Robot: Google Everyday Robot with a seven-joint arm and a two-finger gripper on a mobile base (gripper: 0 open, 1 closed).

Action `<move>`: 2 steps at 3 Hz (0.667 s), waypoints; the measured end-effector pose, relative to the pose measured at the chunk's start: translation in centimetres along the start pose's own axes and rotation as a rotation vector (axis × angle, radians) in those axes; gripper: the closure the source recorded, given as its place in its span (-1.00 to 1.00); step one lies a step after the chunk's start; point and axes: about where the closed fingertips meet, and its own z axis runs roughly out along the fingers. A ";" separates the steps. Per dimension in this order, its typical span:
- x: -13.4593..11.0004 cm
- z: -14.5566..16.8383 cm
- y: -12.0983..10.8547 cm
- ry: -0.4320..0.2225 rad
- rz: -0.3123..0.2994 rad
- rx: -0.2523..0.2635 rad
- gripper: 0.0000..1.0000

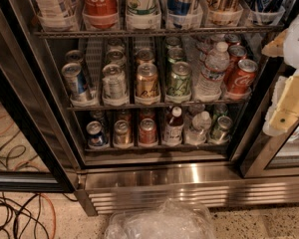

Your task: Pick coke can from middle shelf of fridge

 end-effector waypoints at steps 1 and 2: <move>0.0 0.0 0.0 0.000 0.000 0.000 -1.00; -0.2 0.0 0.0 -0.025 0.013 0.009 -1.00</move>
Offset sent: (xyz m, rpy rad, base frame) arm 0.0005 0.0024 -0.0038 0.0575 -0.0121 -0.0203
